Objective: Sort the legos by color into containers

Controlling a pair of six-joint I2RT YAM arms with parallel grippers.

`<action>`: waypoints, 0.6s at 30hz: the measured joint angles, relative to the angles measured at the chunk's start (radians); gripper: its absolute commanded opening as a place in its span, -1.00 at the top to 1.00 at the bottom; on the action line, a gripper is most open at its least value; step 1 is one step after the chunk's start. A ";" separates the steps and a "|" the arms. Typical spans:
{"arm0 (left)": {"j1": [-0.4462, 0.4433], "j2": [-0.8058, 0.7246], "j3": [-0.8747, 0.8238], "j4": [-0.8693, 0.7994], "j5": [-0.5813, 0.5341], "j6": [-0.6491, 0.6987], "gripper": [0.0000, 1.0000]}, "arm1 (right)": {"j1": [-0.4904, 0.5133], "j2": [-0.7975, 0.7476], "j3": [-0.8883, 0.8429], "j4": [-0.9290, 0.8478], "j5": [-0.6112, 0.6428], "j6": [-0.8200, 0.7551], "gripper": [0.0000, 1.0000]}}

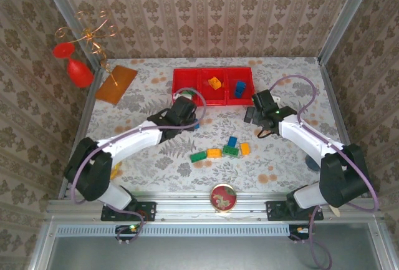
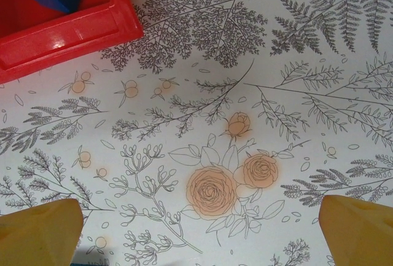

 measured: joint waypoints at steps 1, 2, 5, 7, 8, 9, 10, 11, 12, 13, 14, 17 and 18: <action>0.001 0.031 0.030 0.012 0.006 0.016 0.36 | 0.000 0.000 -0.002 0.000 0.000 0.005 -1.00; 0.001 0.058 0.056 0.022 0.011 0.031 0.36 | 0.000 0.000 -0.004 0.000 0.000 0.009 -1.00; 0.002 0.140 0.144 0.045 0.029 0.075 0.36 | 0.000 0.000 -0.011 0.000 0.000 0.018 -1.00; 0.006 0.191 0.206 0.056 0.043 0.101 0.36 | 0.000 0.000 -0.013 0.000 0.000 0.021 -1.00; 0.009 0.216 0.237 0.059 0.050 0.114 0.36 | 0.000 0.000 -0.013 0.000 0.000 0.023 -1.00; 0.012 0.237 0.264 0.063 0.054 0.124 0.36 | 0.000 -0.001 -0.013 0.000 0.000 0.025 -1.00; 0.014 0.262 0.297 0.068 0.060 0.135 0.35 | 0.000 -0.001 -0.013 0.000 0.000 0.027 -1.00; 0.017 0.285 0.328 0.071 0.064 0.147 0.36 | 0.000 -0.001 -0.013 0.000 0.000 0.031 -1.00; 0.020 0.304 0.354 0.072 0.068 0.155 0.36 | 0.000 -0.001 -0.014 0.000 0.000 0.033 -1.00; 0.021 0.327 0.385 0.072 0.071 0.166 0.36 | 0.000 -0.001 -0.014 0.000 0.000 0.037 -1.00; 0.025 0.346 0.409 0.073 0.074 0.174 0.35 | 0.000 -0.001 -0.014 0.000 0.000 0.039 -1.00; 0.032 0.400 0.478 0.074 0.078 0.196 0.35 | 0.000 -0.002 -0.024 0.001 -0.001 0.041 -1.00; 0.034 0.414 0.494 0.074 0.078 0.200 0.35 | 0.000 -0.002 -0.029 0.000 -0.001 0.041 -1.00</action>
